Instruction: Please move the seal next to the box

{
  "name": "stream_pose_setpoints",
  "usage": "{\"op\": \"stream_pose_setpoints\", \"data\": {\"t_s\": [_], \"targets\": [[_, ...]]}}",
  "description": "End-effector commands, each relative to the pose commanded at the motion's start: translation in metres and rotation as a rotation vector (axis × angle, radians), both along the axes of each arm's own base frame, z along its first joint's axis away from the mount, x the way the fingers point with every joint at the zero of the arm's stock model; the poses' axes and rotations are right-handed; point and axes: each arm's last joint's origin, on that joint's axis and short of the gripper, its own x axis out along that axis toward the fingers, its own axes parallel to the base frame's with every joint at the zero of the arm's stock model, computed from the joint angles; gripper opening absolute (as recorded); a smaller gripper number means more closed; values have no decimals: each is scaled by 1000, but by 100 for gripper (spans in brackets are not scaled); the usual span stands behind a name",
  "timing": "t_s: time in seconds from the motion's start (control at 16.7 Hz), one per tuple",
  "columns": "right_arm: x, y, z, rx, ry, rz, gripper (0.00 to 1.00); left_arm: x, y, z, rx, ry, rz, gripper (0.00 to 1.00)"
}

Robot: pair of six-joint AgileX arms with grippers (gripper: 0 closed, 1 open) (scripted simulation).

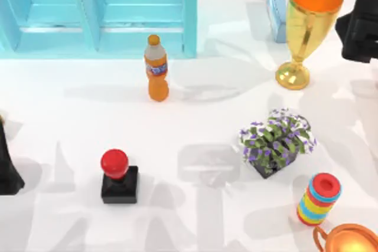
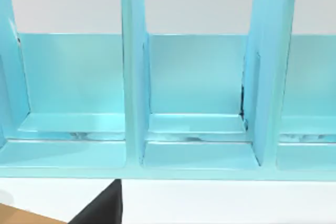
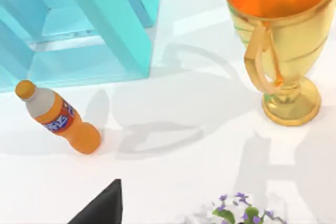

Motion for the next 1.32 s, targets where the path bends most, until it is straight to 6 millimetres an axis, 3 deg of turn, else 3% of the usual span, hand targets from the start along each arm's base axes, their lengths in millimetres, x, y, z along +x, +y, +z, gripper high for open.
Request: {"op": "stream_pose_setpoints", "data": {"t_s": [0.18,0.42,0.6,0.78,1.02,1.32], "targets": [[37,63,18,-9,180,25,100,0,0,0,0,0,0,100],[65,164,9,-78,384,36,100,0,0,0,0,0,0,100],[63,236,-18,-155,494,31,100,0,0,0,0,0,0,100],[47,293,-52,-234,564,19,100,0,0,0,0,0,0,100],[23,336,-89,-312,607,3,100,0,0,0,0,0,0,100],[15,345,-99,-332,616,-2,100,0,0,0,0,0,0,100]]}}
